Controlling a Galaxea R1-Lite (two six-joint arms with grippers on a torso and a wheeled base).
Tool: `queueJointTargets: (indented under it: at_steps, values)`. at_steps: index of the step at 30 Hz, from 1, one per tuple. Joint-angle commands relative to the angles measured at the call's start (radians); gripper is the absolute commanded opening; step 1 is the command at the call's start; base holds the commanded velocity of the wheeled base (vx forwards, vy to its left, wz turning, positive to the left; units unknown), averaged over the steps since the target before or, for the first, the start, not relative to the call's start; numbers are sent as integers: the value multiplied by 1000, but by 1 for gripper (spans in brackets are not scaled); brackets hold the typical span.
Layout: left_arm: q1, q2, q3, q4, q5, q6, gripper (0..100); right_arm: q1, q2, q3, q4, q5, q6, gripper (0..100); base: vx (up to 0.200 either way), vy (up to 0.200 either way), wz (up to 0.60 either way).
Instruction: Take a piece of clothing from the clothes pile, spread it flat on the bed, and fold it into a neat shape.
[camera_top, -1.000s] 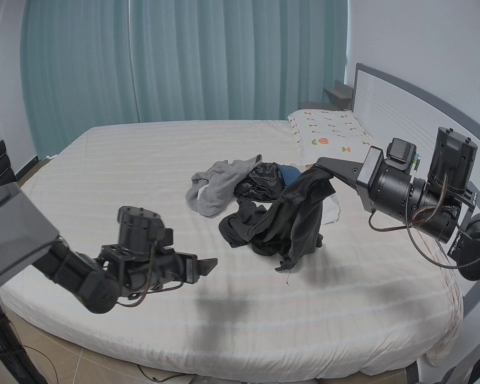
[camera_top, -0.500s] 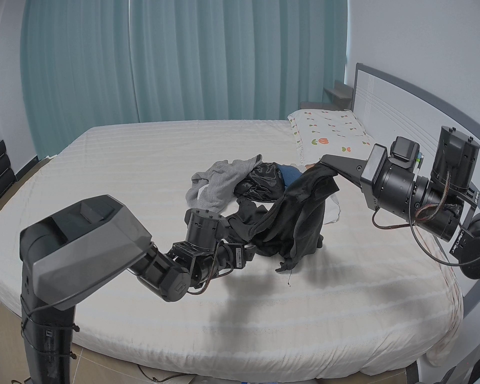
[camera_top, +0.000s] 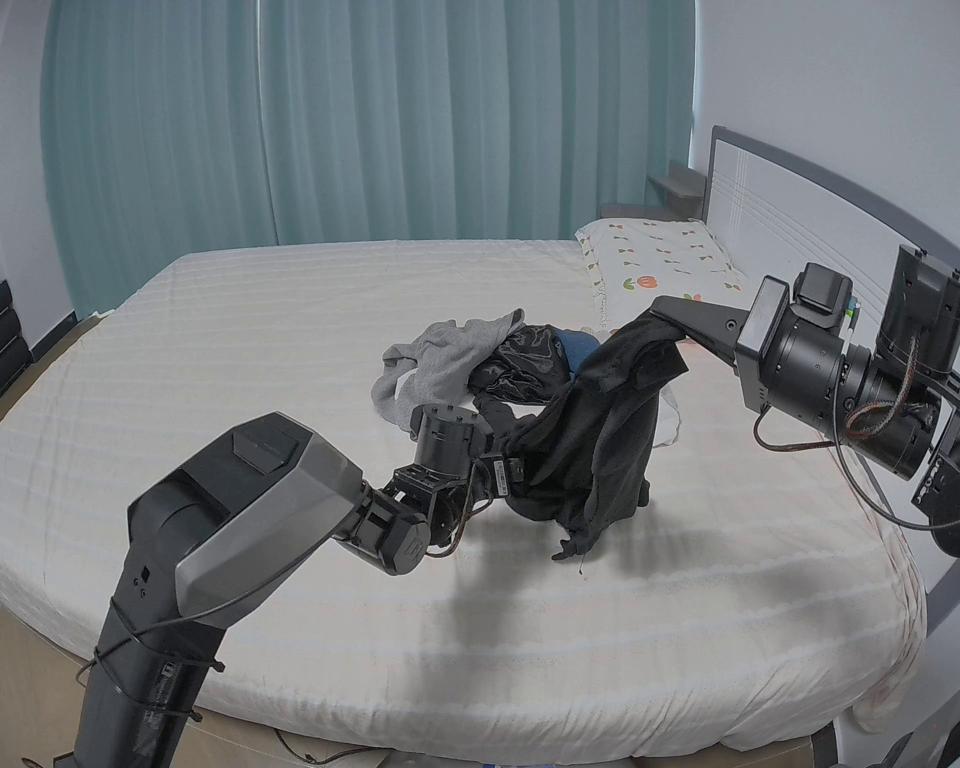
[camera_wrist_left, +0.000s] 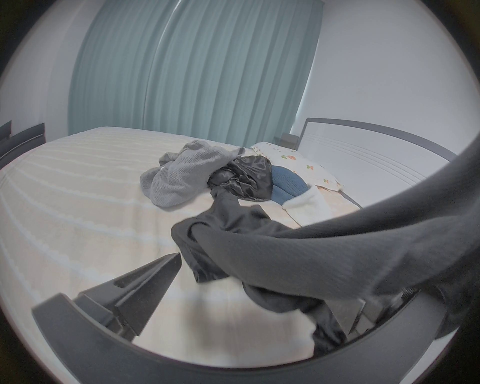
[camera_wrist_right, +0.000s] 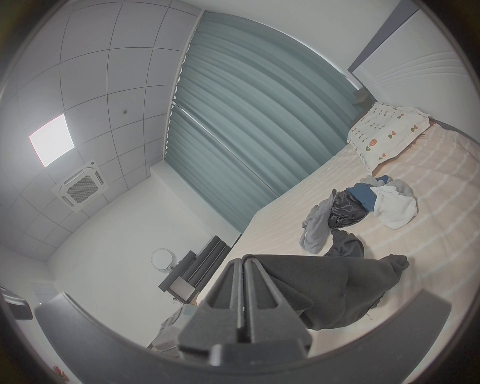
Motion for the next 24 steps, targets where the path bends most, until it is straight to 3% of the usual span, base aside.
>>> queueJointTargets:
  at_steps: [1, 17, 18, 23, 24]
  values:
    - [29, 122, -135, 43, 56, -6, 100, -9, -37, -3, 0, 3, 0, 0, 0, 0, 0]
    - [104, 165, -266, 153, 80, -14, 100, -60, 3, 3, -50, 12, 6, 0, 0, 0, 0]
    - [104, 165, -267, 153, 80, -14, 0, -60, 8, 1, -50, 10, 6, 0, 0, 0, 0]
    - [103, 154, -244, 144, 80, -28, 0, -68, 26, 4, -50, 10, 8, 0, 0, 0, 0]
    - [98, 123, -227, 147, 79, -72, 0, -72, 32, 9, -50, 12, 9, 0, 0, 0, 0]
